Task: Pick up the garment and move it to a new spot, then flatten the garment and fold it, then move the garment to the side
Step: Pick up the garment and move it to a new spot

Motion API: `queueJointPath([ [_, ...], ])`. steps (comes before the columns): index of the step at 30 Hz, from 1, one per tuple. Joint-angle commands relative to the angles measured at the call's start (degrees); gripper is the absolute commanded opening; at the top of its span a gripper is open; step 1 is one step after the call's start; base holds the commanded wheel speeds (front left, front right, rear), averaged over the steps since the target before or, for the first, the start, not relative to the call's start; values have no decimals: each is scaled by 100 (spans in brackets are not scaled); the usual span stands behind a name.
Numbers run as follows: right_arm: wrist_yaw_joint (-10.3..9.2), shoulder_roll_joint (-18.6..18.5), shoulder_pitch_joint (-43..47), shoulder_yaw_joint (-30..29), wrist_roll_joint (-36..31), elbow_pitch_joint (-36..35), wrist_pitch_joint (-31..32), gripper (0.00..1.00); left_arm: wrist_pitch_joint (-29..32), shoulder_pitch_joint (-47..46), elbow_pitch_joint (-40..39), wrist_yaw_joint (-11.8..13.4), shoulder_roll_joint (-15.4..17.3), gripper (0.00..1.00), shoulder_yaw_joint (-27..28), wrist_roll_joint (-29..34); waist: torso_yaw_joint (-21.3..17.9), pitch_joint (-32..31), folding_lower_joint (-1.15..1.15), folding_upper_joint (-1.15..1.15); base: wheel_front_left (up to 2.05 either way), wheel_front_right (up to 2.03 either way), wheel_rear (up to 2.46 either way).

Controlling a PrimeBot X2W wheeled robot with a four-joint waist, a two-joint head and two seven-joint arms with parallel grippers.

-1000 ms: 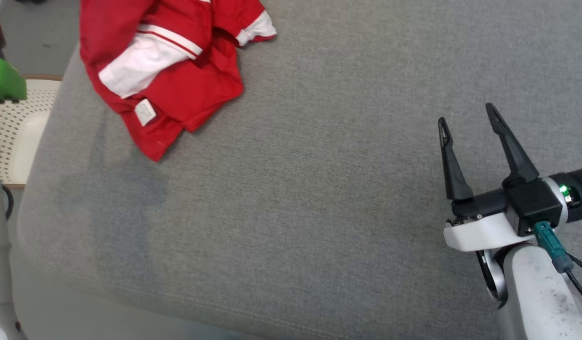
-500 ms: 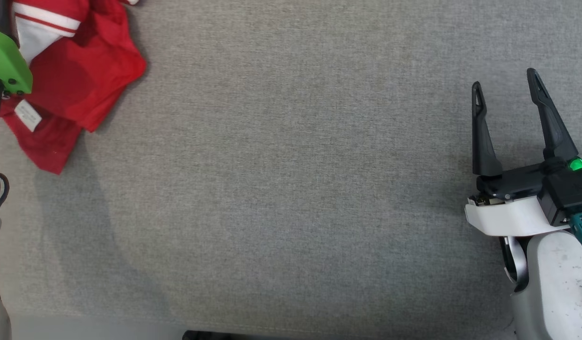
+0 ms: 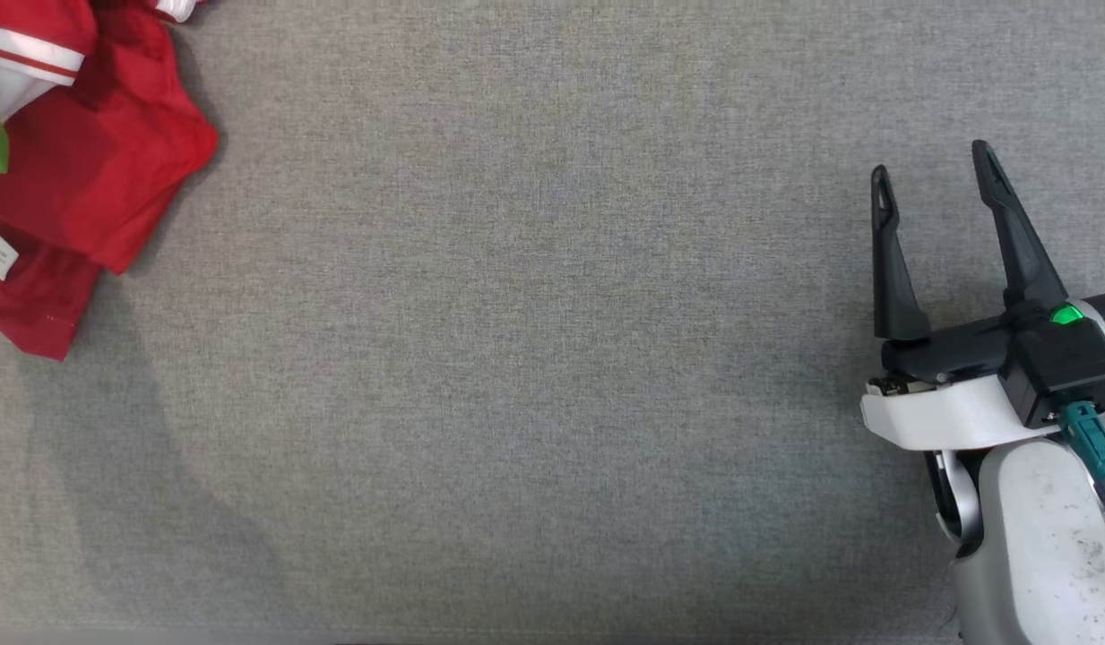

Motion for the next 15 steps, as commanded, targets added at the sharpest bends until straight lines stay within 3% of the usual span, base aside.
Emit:
queueJointPath([
  [1,-4,-2,-52,25,61,43,-18,100,-67,-115,32,25,99,0,-13,55,-48,-224,-1,0,0,0,0],
  [15,-4,6,252,-5,720,450,-19,100,-326,-403,-539,-48,534,0,-571,509,-517,-1749,-1,0,0,0,0],
])
